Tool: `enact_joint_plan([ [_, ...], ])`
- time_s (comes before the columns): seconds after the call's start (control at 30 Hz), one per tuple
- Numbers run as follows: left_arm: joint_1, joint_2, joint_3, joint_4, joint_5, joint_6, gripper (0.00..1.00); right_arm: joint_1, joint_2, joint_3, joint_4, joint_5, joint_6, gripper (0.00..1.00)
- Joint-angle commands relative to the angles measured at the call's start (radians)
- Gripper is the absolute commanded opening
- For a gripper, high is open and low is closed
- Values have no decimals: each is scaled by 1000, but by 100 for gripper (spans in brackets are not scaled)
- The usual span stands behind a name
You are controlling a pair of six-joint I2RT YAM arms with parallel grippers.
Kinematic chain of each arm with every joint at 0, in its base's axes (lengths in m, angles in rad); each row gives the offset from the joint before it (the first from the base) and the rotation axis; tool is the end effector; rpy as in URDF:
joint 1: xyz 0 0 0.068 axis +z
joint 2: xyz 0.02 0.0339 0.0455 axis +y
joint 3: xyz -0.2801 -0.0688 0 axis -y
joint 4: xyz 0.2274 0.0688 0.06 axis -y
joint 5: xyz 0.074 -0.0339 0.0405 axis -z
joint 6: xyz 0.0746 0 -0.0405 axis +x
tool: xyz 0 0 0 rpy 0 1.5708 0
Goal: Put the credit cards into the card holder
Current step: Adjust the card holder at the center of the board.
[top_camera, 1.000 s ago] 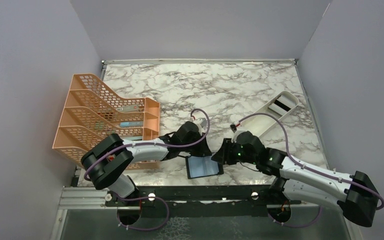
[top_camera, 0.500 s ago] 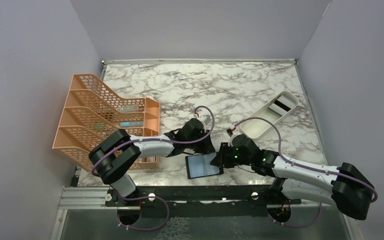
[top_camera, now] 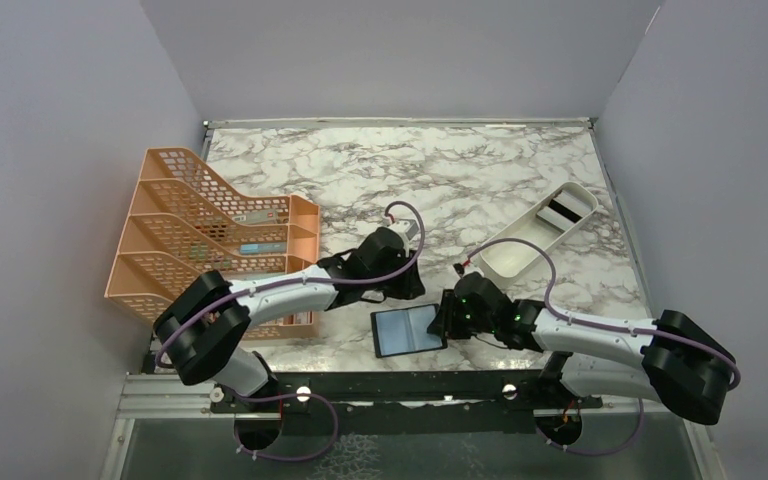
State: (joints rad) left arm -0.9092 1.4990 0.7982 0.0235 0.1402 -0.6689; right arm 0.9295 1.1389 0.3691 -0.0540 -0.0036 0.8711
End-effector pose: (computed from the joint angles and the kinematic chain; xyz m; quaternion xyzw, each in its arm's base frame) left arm 0.1931 -0.2649 0.1994 0.1379 0.8895 -0.3504 0.2588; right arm 0.1247 0.1674 0.1437 -0.0278 0.9306 0.2869 0.2254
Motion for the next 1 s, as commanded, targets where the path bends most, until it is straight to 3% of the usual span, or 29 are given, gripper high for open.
enact_joint_plan([
  [0.0, 0, -83, -46, -102, -60, 47, 30, -3, 5, -15, -78, 115, -2, 30],
  [0.17, -34, -160, -124, -101, -29, 0, 30, -3, 9, -22, -48, 102, 5, 30],
  [0.33, -88, -190, -189, -9, 92, -61, 30, -3, -6, -63, 25, 88, 42, 29],
  [0.6, -170, -228, -318, 112, 107, -182, 30, -3, -35, -101, 47, 117, 76, 29],
  [0.97, -205, -136, -324, 102, 46, -189, 33, -3, -60, -108, 53, 120, 79, 29],
])
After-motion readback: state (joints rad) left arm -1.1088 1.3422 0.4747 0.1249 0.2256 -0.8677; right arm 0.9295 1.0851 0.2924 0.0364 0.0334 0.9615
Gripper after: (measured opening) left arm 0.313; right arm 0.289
